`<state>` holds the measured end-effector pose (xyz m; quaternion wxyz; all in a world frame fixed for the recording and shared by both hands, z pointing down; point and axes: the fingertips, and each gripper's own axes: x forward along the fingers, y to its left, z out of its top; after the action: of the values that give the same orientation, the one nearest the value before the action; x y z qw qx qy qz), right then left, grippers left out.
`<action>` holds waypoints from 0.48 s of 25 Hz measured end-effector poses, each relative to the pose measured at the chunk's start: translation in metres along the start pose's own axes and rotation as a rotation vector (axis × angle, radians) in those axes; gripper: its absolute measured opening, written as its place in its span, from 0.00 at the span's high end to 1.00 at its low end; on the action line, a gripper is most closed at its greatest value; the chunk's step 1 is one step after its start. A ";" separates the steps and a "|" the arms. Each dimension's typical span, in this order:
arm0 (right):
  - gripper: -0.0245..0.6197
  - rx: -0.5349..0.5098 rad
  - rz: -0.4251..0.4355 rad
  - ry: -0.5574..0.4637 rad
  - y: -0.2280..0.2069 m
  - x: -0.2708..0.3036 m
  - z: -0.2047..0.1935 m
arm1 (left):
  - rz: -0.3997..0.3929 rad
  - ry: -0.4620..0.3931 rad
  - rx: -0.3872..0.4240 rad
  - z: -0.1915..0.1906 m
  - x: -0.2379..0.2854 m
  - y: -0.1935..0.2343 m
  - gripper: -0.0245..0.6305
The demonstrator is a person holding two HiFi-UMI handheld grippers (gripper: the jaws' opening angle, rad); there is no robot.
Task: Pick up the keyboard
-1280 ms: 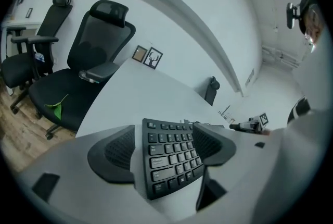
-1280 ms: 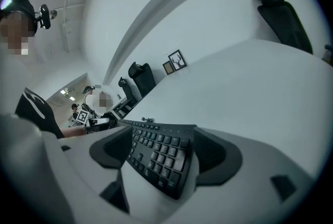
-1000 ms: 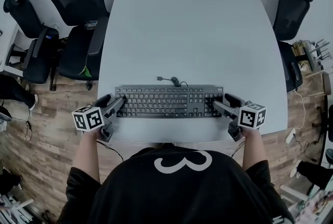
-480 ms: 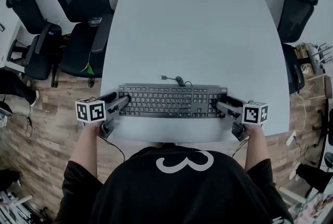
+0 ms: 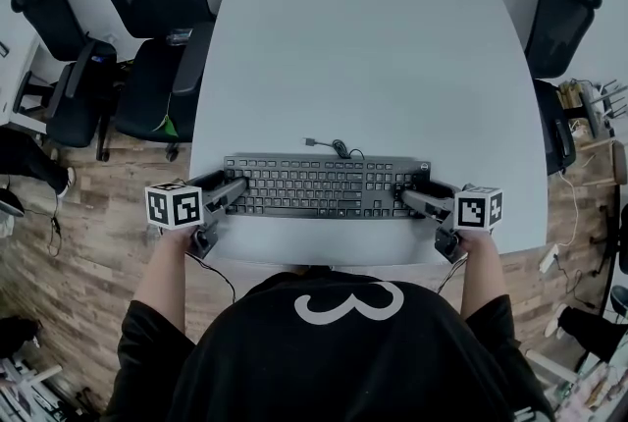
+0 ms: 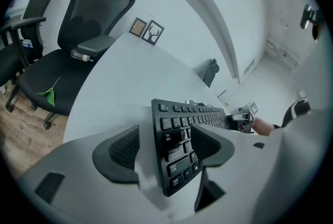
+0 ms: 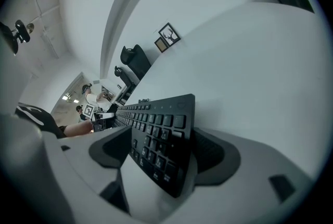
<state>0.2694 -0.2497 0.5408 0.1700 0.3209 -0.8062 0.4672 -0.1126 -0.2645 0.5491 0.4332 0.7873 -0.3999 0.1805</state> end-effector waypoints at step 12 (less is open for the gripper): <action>0.40 0.025 0.026 0.008 -0.001 0.001 0.001 | -0.053 0.060 -0.024 -0.002 0.014 -0.013 0.59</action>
<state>0.2694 -0.2512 0.5416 0.1630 0.3108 -0.8036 0.4806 -0.0937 -0.2650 0.5519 0.4589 0.7867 -0.3679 0.1878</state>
